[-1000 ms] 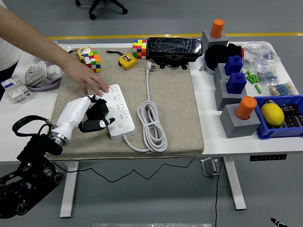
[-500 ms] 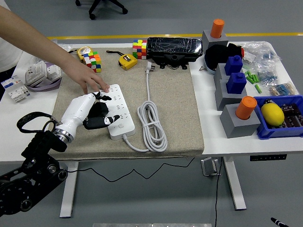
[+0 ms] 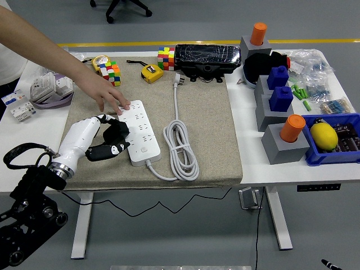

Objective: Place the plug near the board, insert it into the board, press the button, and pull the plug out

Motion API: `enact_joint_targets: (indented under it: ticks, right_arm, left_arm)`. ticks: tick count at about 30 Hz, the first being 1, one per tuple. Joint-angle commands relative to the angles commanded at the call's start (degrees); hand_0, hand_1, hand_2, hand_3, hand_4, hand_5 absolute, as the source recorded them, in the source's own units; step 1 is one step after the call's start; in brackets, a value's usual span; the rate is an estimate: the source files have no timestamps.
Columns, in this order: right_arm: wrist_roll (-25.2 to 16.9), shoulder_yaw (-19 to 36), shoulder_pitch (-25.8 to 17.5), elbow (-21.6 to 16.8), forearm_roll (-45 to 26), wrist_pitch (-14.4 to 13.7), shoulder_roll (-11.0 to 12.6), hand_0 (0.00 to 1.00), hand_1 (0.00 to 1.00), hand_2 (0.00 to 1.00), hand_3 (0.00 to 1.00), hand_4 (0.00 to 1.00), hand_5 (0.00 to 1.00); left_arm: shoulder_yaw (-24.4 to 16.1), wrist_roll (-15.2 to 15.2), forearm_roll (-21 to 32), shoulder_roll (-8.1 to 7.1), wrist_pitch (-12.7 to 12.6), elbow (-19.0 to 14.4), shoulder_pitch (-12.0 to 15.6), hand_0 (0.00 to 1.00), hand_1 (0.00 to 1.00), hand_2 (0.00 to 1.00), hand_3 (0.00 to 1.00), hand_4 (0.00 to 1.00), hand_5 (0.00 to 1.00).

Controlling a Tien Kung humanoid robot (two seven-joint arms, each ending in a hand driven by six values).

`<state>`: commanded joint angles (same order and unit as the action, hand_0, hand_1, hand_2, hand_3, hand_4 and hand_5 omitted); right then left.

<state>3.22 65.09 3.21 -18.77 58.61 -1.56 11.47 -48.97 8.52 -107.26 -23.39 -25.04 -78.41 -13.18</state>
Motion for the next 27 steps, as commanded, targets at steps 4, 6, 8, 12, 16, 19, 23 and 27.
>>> enact_joint_targets:
  ticks: [4, 6, 8, 12, 16, 19, 23, 27]
  right_arm:
    - [-0.02, -0.05, 0.09, -0.08, -0.01, -0.01, 0.04, 0.653, 0.653, 0.659, 0.57, 0.991, 0.559]
    - [-0.03, -0.12, 0.17, -0.15, -0.02, 0.0, 0.05, 0.653, 0.653, 0.659, 0.57, 0.991, 0.559]
    - [-0.04, -0.14, 0.2, -0.19, -0.06, 0.0, 0.03, 0.653, 0.653, 0.659, 0.57, 0.991, 0.559]
    - [-0.02, -0.24, 0.14, -0.12, -0.12, 0.0, 0.0, 0.653, 0.653, 0.66, 0.57, 0.991, 0.559]
    - [0.01, -0.37, 0.0, 0.0, -0.14, 0.03, 0.01, 0.653, 0.653, 0.66, 0.57, 0.991, 0.56]
    - [0.02, -0.26, 0.02, 0.01, -0.11, 0.03, 0.0, 0.653, 0.653, 0.66, 0.57, 0.991, 0.56]
    - [0.01, -0.1, 0.09, -0.05, -0.06, 0.03, -0.01, 0.653, 0.653, 0.659, 0.571, 0.992, 0.56]
    - [0.0, -0.03, 0.13, -0.15, -0.06, 0.02, 0.04, 0.653, 0.653, 0.659, 0.571, 0.992, 0.56]
  left_arm:
    - [0.48, 0.05, 0.21, 0.33, 0.18, 0.65, -0.57, 0.706, 0.737, 0.704, 0.693, 0.878, 0.465]
    - [0.69, 0.06, 0.38, 0.68, 0.34, 1.18, -0.98, 0.706, 0.737, 0.704, 0.693, 0.878, 0.465]
    - [0.96, 0.01, 0.54, 0.95, 0.44, 1.68, -1.36, 0.706, 0.737, 0.704, 0.693, 0.878, 0.465]
    - [1.6, 0.03, 0.99, 1.29, 0.66, 2.54, -1.94, 0.706, 0.737, 0.704, 0.694, 0.877, 0.466]
    - [2.0, 0.03, 1.21, 1.47, 0.85, 2.94, -2.49, 0.705, 0.735, 0.702, 0.692, 0.877, 0.465]
    - [2.31, 0.09, 1.31, 1.72, 1.03, 3.15, -3.19, 0.705, 0.735, 0.702, 0.692, 0.877, 0.465]
    - [2.94, 0.08, 1.44, 2.06, 1.23, 3.47, -4.14, 0.705, 0.735, 0.702, 0.69, 0.876, 0.465]
    - [3.73, 0.12, 1.59, 2.48, 1.36, 3.86, -5.1, 0.705, 0.735, 0.702, 0.69, 0.876, 0.465]
